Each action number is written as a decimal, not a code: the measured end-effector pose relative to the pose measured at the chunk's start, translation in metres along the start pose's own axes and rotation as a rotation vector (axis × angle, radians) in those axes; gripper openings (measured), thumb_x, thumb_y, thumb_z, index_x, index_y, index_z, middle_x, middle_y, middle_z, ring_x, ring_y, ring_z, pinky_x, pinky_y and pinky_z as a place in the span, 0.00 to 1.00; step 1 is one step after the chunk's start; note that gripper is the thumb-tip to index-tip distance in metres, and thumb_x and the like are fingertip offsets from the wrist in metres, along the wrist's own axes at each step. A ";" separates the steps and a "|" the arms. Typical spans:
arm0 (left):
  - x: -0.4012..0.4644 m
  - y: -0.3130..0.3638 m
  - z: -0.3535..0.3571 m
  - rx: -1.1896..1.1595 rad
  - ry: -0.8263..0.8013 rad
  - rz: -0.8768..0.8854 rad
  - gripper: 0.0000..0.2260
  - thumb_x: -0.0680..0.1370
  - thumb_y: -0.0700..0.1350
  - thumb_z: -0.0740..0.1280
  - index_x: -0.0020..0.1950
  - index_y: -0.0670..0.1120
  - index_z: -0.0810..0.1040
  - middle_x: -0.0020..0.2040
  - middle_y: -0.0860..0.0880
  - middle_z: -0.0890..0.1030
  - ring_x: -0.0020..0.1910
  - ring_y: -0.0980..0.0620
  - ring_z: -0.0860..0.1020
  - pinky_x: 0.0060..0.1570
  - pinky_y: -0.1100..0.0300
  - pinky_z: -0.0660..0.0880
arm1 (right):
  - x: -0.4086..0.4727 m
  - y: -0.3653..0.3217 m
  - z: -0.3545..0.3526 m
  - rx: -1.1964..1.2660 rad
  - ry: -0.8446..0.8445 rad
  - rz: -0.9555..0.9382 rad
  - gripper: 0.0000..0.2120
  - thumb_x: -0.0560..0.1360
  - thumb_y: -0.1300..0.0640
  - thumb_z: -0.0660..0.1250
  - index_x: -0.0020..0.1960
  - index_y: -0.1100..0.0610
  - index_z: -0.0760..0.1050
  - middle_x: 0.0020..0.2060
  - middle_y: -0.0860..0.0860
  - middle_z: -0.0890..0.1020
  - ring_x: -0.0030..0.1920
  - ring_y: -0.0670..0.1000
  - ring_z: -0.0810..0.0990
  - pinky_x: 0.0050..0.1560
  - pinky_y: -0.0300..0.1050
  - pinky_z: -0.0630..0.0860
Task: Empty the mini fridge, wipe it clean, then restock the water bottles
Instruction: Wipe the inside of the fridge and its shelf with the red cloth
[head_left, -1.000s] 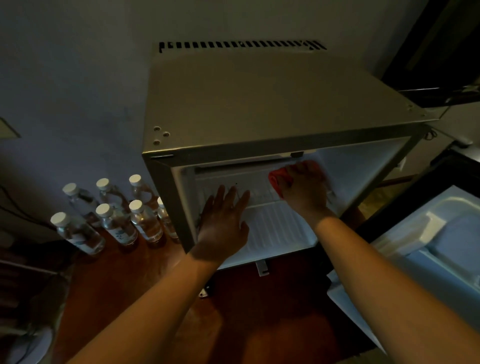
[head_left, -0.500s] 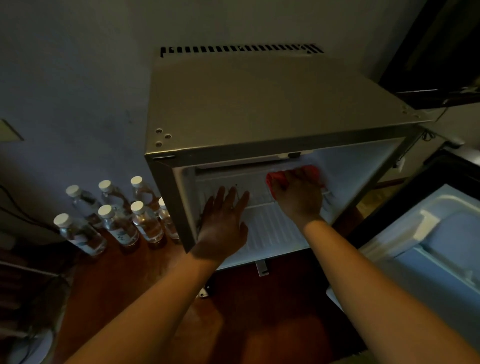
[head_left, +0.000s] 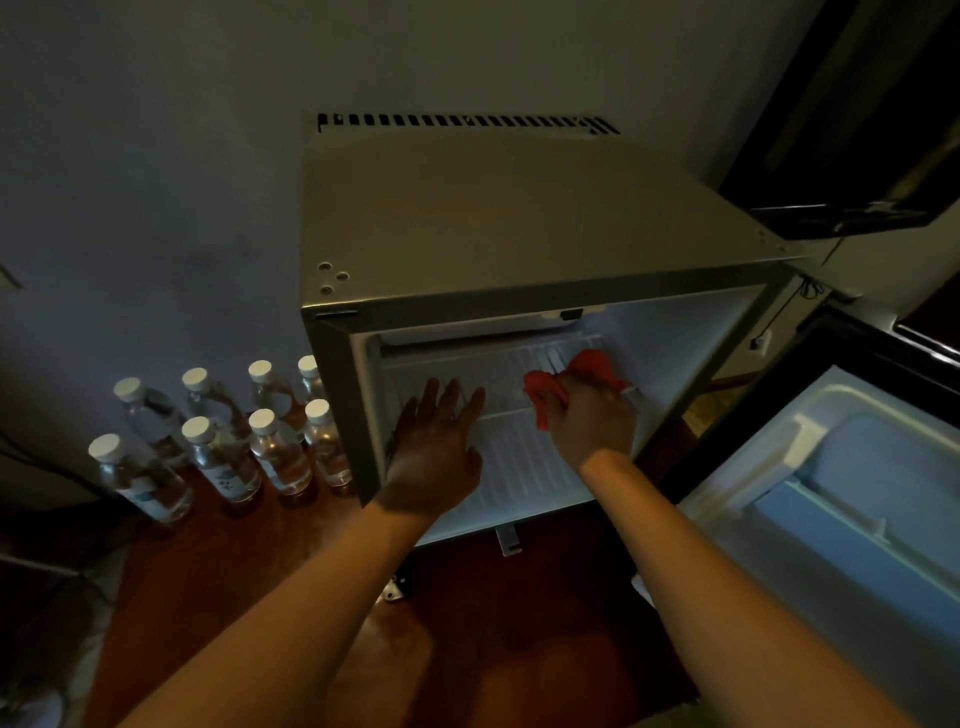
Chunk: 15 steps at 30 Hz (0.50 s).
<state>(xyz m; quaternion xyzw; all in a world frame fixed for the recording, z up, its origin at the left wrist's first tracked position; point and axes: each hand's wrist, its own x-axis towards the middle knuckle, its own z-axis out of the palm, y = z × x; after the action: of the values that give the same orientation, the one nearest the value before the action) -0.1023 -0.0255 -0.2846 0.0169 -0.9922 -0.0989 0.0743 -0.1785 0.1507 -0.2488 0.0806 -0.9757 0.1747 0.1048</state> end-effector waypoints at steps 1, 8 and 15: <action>0.000 0.000 0.000 0.002 0.000 0.002 0.35 0.80 0.54 0.63 0.81 0.57 0.46 0.82 0.48 0.49 0.80 0.45 0.43 0.73 0.49 0.37 | -0.001 0.001 -0.001 0.005 -0.007 -0.009 0.13 0.81 0.48 0.59 0.52 0.54 0.79 0.47 0.52 0.82 0.49 0.54 0.81 0.45 0.45 0.71; 0.000 -0.001 0.000 0.003 0.006 0.001 0.35 0.80 0.54 0.62 0.81 0.57 0.45 0.82 0.48 0.48 0.80 0.45 0.43 0.75 0.48 0.40 | -0.003 0.005 -0.016 0.094 -0.069 -0.024 0.12 0.82 0.51 0.58 0.54 0.54 0.79 0.49 0.53 0.83 0.51 0.55 0.80 0.46 0.43 0.68; 0.000 -0.001 0.003 -0.030 0.051 -0.017 0.35 0.79 0.54 0.65 0.81 0.58 0.50 0.82 0.49 0.52 0.80 0.45 0.46 0.75 0.49 0.41 | -0.002 0.012 -0.032 0.714 -0.013 0.225 0.11 0.80 0.56 0.64 0.60 0.59 0.79 0.49 0.52 0.82 0.54 0.52 0.80 0.52 0.36 0.73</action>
<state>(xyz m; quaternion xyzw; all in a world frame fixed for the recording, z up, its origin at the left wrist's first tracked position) -0.1025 -0.0257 -0.2872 0.0268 -0.9882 -0.1140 0.0990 -0.1731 0.1740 -0.2238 0.0057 -0.8568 0.5137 0.0439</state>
